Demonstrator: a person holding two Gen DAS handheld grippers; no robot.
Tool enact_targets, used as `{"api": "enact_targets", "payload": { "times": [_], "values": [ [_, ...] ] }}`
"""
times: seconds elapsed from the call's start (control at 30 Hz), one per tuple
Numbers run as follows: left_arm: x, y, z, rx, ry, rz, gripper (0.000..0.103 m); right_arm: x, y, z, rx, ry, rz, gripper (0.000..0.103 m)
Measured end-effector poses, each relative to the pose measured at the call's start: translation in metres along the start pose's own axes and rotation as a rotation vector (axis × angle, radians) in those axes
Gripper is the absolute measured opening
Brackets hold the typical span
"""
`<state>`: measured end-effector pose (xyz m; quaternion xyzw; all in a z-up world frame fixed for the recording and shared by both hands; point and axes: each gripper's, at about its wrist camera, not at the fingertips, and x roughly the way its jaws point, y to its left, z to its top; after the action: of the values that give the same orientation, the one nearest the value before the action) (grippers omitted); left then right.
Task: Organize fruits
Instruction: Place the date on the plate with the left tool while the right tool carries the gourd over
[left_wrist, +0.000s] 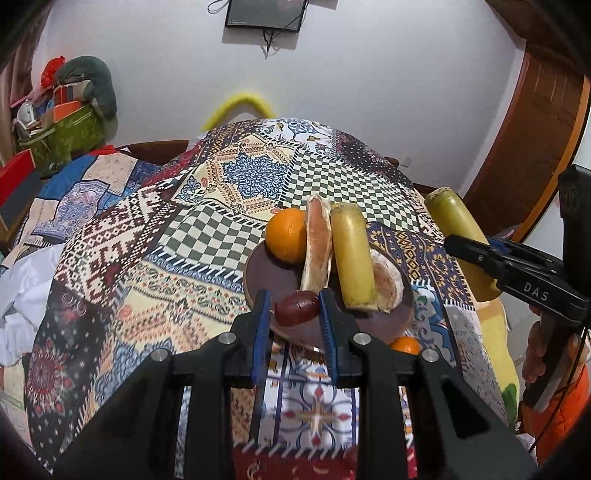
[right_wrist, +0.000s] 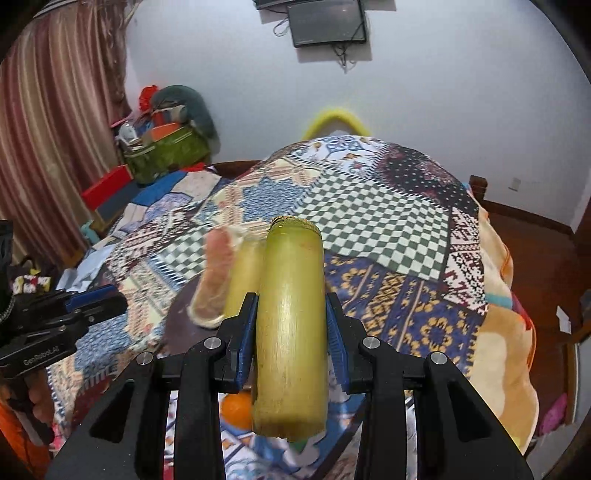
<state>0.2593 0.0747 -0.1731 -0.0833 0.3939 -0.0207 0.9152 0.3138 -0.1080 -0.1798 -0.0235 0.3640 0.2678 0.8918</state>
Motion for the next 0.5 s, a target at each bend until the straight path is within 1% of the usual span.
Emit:
{"api": "enact_targets", "payload": {
  "times": [0.17, 0.5],
  "values": [
    [0.02, 0.005, 0.01, -0.005, 0.014, 0.003, 0.026, 0.019, -0.01, 0.005, 0.008, 0.014, -0.011, 0.032],
    [0.068, 0.018, 0.023, -0.006, 0.065, 0.019, 0.026, 0.066, -0.015, 0.005, 0.005, 0.09, -0.001, 0.032]
  ]
}}
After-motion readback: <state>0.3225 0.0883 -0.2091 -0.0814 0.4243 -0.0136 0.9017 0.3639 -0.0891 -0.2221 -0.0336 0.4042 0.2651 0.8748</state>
